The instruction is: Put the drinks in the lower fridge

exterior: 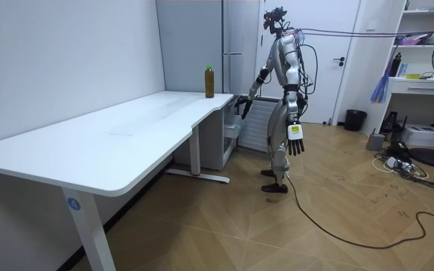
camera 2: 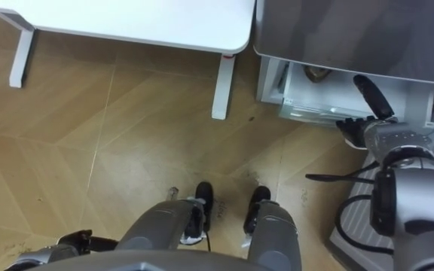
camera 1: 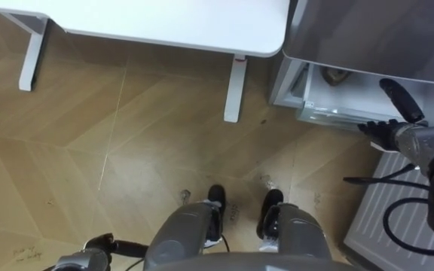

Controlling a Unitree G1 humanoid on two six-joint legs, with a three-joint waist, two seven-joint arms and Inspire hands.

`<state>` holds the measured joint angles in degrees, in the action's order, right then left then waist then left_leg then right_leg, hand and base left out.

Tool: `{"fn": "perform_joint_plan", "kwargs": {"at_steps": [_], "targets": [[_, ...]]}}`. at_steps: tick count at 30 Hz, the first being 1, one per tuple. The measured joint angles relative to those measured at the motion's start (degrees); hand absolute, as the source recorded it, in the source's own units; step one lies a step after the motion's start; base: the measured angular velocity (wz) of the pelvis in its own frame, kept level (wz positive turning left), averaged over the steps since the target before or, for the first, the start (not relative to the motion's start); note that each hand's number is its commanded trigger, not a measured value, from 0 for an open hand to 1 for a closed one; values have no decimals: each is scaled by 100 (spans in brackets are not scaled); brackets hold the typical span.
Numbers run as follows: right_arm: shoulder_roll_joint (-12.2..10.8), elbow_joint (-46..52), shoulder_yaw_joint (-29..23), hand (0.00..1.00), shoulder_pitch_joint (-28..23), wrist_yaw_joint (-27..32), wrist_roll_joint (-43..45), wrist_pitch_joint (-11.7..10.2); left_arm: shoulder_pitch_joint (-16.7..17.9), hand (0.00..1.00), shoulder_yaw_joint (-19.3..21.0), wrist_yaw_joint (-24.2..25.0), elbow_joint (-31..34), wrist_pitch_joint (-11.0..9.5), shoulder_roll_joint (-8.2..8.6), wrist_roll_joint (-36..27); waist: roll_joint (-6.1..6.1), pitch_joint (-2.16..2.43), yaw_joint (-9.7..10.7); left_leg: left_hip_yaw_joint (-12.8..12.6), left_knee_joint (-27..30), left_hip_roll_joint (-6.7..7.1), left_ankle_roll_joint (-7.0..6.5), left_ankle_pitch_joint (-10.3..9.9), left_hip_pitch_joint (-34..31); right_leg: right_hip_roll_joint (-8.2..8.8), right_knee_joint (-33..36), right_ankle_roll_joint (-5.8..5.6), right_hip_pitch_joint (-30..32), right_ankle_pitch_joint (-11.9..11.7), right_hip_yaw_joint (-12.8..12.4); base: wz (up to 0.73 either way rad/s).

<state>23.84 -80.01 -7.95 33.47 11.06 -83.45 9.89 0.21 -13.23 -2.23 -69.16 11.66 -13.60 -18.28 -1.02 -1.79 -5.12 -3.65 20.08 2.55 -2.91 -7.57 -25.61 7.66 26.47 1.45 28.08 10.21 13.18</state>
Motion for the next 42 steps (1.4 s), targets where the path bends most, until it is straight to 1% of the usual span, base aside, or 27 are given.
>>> {"fn": "perform_joint_plan", "kwargs": {"at_steps": [4,7,9,13,14,16,17,19,21,23,25,26,27,28,29,32,34,35,36,37,38,41,42], "targets": [[-8,-2,-2,0,-26,1,-1,-9,2,0,2,2,-3,1,0,0,-9,3,1,57,-66,-6,0,0,164,-6,-101,-3,-209,0,87,5],[-9,-2,-11,0,-56,1,12,-50,0,0,14,22,3,0,11,-5,-10,4,2,68,-111,-17,2,-2,277,-65,-218,-21,-359,-20,107,1],[-26,0,-9,0,-161,-11,76,-75,6,0,69,63,2,-3,9,47,-15,7,-11,75,-162,-35,2,-2,372,-87,-319,-26,-478,-54,121,0],[-141,18,-4,0,-470,-175,37,-227,14,0,133,64,15,-60,9,47,-16,19,-18,88,-274,-52,6,-6,616,-155,-494,-55,-761,-75,114,0],[-205,15,-8,0,-551,-212,-2,-259,14,0,155,59,28,-82,8,131,-26,26,-6,90,-291,-68,9,-10,660,-181,-565,-60,-828,-91,117,-3],[-409,13,-5,0,-762,-286,22,-349,25,0,164,26,49,-118,9,355,-36,33,27,78,-359,-92,24,-19,851,-224,-676,-53,-1055,-122,129,0],[-462,10,8,0,-856,-332,27,-353,28,0,169,20,60,-126,10,393,-35,35,27,79,-395,-91,28,-22,927,-239,-709,-54,-1129,-123,122,0],[-667,19,20,0,-1281,-459,16,-355,51,0,176,-22,63,-200,9,429,-33,65,26,97,-567,-90,41,-29,1217,-293,-902,-67,-1414,-116,113,0],[-790,14,10,0,-1537,-460,24,-356,102,0,191,-55,62,-234,23,431,-38,98,28,93,-660,-90,47,-31,1383,-316,-991,-74,-1570,-115,112,-5],[-895,-11,11,0,-1751,-498,23,-365,154,0,284,-120,60,-252,68,455,-42,107,77,94,-715,-95,59,-39,1552,-346,-1090,-84,-1758,-122,111,-4],[-1042,-9,56,0,-2003,-599,105,-420,238,0,380,-141,30,-315,111,689,-23,112,122,96,-809,-105,73,-50,1749,-374,-1194,-89,-1963,-124,115,0],[-1151,-55,75,0,-2157,-721,252,-422,309,0,424,-150,55,-353,123,809,-2,118,179,98,-864,-114,85,-59,1857,-393,-1279,-90,-2065,-124,118,-3],[-1230,-119,183,0,-2307,-830,396,-413,366,0,475,-170,61,-368,144,890,18,126,188,92,-905,-124,96,-75,1946,-410,-1312,-93,-2164,-126,119,-4],[-1290,-138,252,0,-2465,-879,548,-399,397,0,529,-196,63,-375,165,899,37,141,192,88,-944,-131,102,-82,2022,-421,-1349,-94,-2233,-125,120,-4],[-1309,-139,290,0,-2533,-880,622,-397,405,0,529,-209,67,-379,171,913,41,146,195,85,-953,-135,105,-85,2041,-428,-1376,-94,-2258,-126,120,0],[-1317,-131,573,0,-2800,-1020,1037,-394,511,0,559,-262,145,-446,176,1030,62,138,289,65,-1035,-148,115,-93,2194,-454,-1447,-95,-2399,-125,95,-3],[-1319,-68,816,0,-3017,-1153,1496,-382,668,0,754,-328,241,-460,172,1253,107,153,307,28,-1064,-181,147,-144,2342,-504,-1488,-92,-2516,-112,2,-15],[-1318,-46,887,0,-3058,-1165,1613,-379,686,0,776,-360,261,-459,172,1310,119,163,311,5,-1061,-190,154,-156,2354,-513,-1487,-88,-2526,-105,-18,-18],[-1318,-23,959,0,-3106,-1199,1824,-377,706,0,842,-386,269,-454,184,1409,137,156,319,-20,-1066,-202,159,-160,2388,-525,-1490,-84,-2548,-104,-39,-10],[-1318,-11,1000,0,-3167,-1237,2021,-378,709,0,872,-386,278,-454,195,1431,154,149,342,-22,-1073,-208,165,-165,2430,-533,-1511,-83,-2595,-103,-43,-5],[-1318,-7,1013,0,-3204,-1260,2121,-378,705,0,878,-386,282,-455,202,1435,162,153,354,-22,-1077,-210,167,-169,2452,-537,-1534,-83,-2620,-103,-50,0],[-1319,1,1017,0,-3360,-1352,2586,-376,697,0,997,-388,283,-465,285,1419,176,149,381,-25,-1142,-220,176,-214,2658,-568,-1627,-90,-2768,-87,-112,-8],[-1319,3,1017,0,-3408,-1375,2817,-376,704,0,1059,-389,284,-467,313,1418,197,142,410,-31,-1156,-225,180,-226,2734,-581,-1669,-91,-2854,-87,-127,-5]]}}
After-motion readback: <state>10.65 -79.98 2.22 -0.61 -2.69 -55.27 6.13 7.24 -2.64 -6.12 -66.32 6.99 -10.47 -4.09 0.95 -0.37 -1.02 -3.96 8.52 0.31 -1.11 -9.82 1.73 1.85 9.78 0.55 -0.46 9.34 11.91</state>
